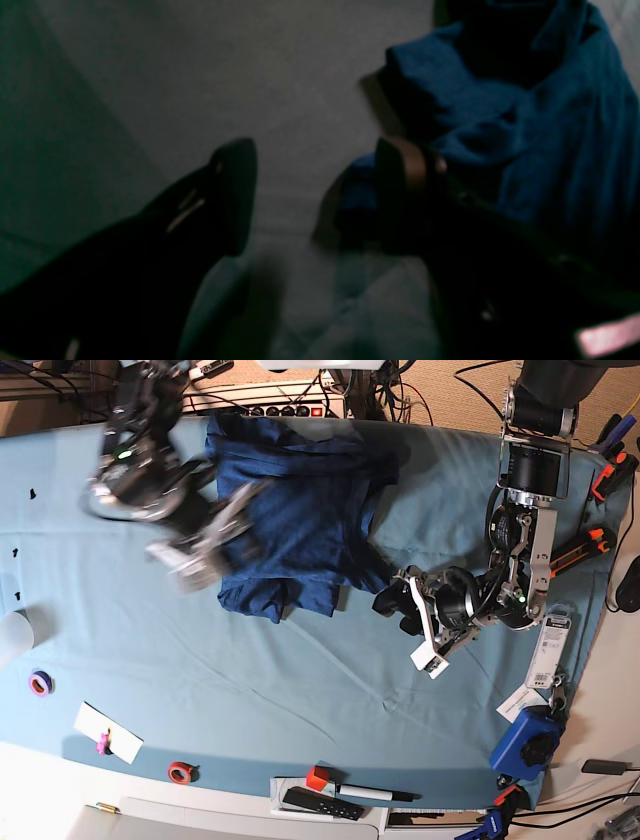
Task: Layout the t-shirt on the table in an organized manner, then fold the t-shirt properly
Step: 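Tuck and smooth the shirt edge with the right gripper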
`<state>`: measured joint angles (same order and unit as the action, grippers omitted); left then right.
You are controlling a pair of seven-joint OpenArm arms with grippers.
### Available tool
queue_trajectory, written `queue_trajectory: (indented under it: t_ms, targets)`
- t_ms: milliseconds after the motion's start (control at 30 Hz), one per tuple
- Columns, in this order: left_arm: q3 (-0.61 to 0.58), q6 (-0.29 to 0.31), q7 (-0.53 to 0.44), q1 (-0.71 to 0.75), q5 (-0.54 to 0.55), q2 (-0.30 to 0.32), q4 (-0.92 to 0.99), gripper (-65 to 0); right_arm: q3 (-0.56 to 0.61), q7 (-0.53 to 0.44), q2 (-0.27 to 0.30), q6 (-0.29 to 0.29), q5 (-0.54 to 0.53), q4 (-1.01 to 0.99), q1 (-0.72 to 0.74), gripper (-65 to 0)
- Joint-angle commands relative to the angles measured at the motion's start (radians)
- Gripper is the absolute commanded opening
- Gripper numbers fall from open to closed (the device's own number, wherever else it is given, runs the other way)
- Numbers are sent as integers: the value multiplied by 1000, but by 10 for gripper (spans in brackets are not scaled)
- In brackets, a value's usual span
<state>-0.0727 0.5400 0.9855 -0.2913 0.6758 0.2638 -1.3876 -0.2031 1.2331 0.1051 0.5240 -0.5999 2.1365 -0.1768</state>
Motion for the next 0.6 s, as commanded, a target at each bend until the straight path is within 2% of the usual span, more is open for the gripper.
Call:
queue_trajectory:
  t_ms: [0, 67, 167, 300, 433, 567]
  targets:
    - [4, 3, -25, -24, 20, 5, -16, -277, -43, -30, 3, 3, -37, -22, 24, -307]
    - [4, 3, -25, -24, 23, 5, -16, -277, -118, -63, 3, 3, -101, -124, 53, -267]
    - [4, 3, -25, -24, 27, 5, -16, -277, -187, -51, 3, 21, -208, -304, 122, -267]
    - [4, 3, -25, -24, 27, 5, -16, -277, -235, -27, 6, 30, -285, -529, 233, -267]
    - [4, 3, -26, -24, 27, 5, -16, -277, -226, 28, 5, 35, -362, -706, 331, -267]
    - [4, 3, -28, -24, 27, 5, -16, -277, -161, 86, 5, 34, -425, -820, 379, -267]
